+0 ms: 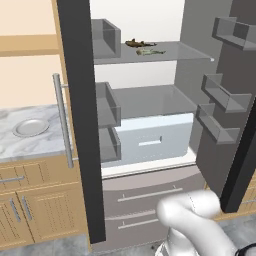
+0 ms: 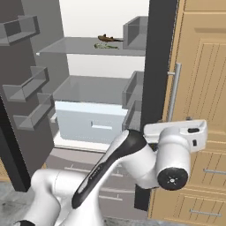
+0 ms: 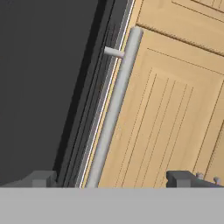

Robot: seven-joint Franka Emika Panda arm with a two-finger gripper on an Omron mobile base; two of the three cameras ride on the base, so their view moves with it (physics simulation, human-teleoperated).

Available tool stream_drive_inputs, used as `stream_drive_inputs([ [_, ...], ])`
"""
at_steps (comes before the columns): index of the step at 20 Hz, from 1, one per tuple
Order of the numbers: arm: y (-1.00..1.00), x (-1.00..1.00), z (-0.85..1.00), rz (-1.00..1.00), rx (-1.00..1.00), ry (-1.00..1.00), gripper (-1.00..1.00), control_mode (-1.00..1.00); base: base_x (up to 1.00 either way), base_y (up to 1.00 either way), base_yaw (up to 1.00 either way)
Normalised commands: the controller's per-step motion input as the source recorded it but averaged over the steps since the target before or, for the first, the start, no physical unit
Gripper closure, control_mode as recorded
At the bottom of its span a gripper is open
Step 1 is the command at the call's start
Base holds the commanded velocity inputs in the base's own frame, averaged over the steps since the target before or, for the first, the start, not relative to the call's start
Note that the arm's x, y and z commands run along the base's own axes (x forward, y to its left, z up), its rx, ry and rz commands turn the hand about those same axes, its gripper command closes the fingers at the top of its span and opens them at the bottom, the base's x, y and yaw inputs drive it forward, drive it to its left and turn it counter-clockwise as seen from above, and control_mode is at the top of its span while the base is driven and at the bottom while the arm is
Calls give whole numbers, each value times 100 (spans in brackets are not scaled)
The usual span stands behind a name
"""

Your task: Place the fish on the counter behind the older fish on the same shelf of the fridge to maintain FIFO order. Close the fridge door when finished.

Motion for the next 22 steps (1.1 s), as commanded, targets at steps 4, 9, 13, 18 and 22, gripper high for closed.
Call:
stream_drive_inputs([
  [4, -74, 48, -43, 41, 5, 2, -100, -100, 0, 0, 0],
  [9, -52, 60, -43, 50, 8, 0, -100, -100, 0, 0, 0],
  [13, -3, 91, -32, 47, 11, 5, -100, -100, 0, 0, 0],
  [18, 43, 82, -8, 34, 9, 17, -100, -100, 0, 0, 0],
  [22, 89, 6, 0, 21, 1, 14, -100, -100, 0, 0, 0],
])
